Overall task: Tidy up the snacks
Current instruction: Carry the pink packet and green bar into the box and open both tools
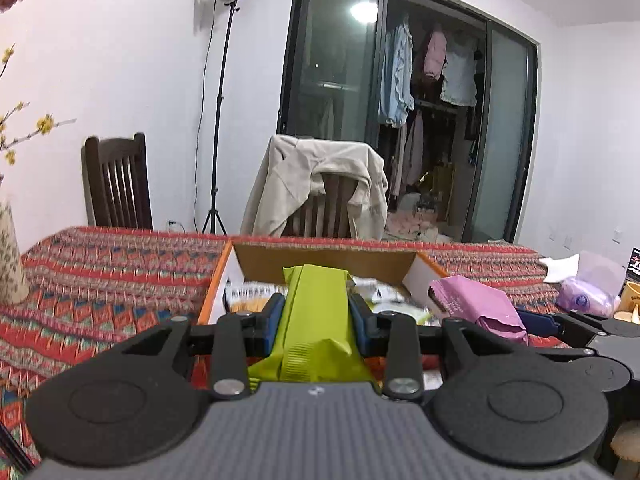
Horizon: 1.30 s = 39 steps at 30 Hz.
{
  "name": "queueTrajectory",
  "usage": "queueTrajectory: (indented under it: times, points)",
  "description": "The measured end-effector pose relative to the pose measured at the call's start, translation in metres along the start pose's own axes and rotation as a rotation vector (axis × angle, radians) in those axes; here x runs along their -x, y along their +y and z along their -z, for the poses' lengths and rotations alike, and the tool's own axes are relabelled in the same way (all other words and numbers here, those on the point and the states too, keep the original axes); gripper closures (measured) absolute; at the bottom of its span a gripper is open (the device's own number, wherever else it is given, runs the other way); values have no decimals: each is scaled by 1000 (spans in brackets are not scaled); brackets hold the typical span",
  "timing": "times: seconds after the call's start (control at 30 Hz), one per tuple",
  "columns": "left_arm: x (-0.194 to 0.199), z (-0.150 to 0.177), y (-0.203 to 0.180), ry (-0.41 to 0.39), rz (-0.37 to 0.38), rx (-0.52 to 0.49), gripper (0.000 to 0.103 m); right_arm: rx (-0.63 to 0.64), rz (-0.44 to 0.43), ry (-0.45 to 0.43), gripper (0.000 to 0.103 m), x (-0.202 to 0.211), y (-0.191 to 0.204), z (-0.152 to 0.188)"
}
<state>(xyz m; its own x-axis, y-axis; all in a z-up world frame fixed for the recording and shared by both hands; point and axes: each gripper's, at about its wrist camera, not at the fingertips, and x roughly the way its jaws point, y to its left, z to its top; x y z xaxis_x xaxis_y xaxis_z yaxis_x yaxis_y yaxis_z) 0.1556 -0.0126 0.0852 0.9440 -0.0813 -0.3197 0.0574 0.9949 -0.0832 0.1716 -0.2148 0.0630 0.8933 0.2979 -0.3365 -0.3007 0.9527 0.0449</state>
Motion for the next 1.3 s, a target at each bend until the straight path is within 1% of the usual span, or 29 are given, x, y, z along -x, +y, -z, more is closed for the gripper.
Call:
queueTrajectory:
  times: [0.13, 0.33, 0.5, 0.63, 0.7, 0.8, 0.97, 1.1, 1.17, 1.2, 1.23, 1.27, 1.3]
  points:
    - [-17, -17, -6, -12, -25, -10, 67, 1, 8, 0, 38, -15, -2, -19]
    - [-53, -36, -8, 7, -49, 7, 68, -8, 22, 4, 39, -43, -5, -43]
    - [-79, -47, -3, 3, -66, 35, 67, -22, 39, 19, 39, -71, -8, -54]
    - [-103, -50, -2, 6, -103, 45, 67, -34, 68, 29, 39, -97, -12, -57]
    - [-116, -50, 2, 10, -108, 61, 67, -33, 85, 35, 39, -110, -13, -56]
    - [-135, -44, 8, 22, -133, 69, 67, -54, 87, 43, 39, -126, -18, -53]
    - [-159, -29, 22, 66, -132, 87, 68, -55, 88, 64, 39, -144, -26, -39]
    - [-164, -22, 29, 85, -122, 86, 67, -56, 68, 82, 38, -150, -30, -35]
    - [-164, -21, 32, 92, -105, 96, 67, -52, 59, 90, 37, -152, -30, -35]
    - [-163, -20, 33, 94, -101, 102, 62, -51, 54, 96, 36, -152, -31, -35]
    - [-163, -20, 34, 97, -100, 108, 47, -52, 47, 102, 34, -153, -31, -34]
    - [-164, -20, 35, 94, -102, 113, 39, -52, 43, 109, 29, -153, -30, -34]
    - [-162, -19, 35, 84, -111, 114, 21, -56, 42, 116, 20, -153, -30, -33]
